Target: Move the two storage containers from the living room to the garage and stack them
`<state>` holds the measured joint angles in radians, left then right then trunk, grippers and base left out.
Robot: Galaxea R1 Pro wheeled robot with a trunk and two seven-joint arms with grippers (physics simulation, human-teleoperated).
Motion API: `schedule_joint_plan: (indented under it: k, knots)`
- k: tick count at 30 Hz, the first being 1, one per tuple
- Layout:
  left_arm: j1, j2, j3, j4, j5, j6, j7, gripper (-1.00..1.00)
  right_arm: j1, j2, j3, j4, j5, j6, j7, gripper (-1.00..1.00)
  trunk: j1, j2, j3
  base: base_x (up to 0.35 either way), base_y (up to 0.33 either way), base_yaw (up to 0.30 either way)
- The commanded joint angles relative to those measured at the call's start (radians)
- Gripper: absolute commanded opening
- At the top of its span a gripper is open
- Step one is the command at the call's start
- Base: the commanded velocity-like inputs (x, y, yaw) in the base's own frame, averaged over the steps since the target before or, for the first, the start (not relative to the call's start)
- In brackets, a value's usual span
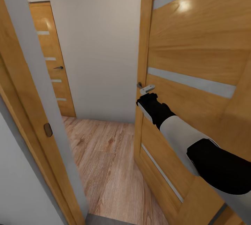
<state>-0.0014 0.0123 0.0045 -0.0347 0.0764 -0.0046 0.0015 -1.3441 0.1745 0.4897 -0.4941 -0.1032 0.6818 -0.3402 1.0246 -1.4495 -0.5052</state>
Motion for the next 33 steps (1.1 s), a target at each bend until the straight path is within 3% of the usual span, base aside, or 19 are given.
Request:
schedule_joint_plan:
  k: [1,6,19,27,33]
  knots:
    - [0.0,0.0,-0.001,0.0,0.008,0.0,0.0,1.0,-0.001,0.0,0.005,0.0,-0.01,0.003,-0.009,1.0,0.0,0.0,-0.001,0.27,0.0,0.0]
    - [0.0,0.0,-0.001,-0.001,0.008,-0.001,0.0,1.0,-0.001,0.0,0.004,0.0,-0.01,0.003,-0.009,1.0,0.0,0.0,-0.001,0.216,0.0,0.0]
    - [0.0,0.0,-0.001,-0.001,0.008,-0.001,0.0,1.0,-0.001,0.0,0.007,0.024,-0.002,-0.009,-0.023,1.0,0.0,0.0,-0.001,0.011,0.0,0.0]
    - [0.0,0.0,-0.001,-0.001,0.008,-0.001,0.0,1.0,-0.001,0.0,0.02,0.146,0.022,-0.037,-0.234,1.0,0.0,0.0,-0.001,0.0,0.0,0.0]
    - [0.0,0.0,0.0,0.0,0.008,-0.002,0.0,1.0,-0.001,0.0,0.022,0.207,0.023,-0.044,-0.267,1.0,0.0,0.0,-0.001,0.0,0.0,0.0]
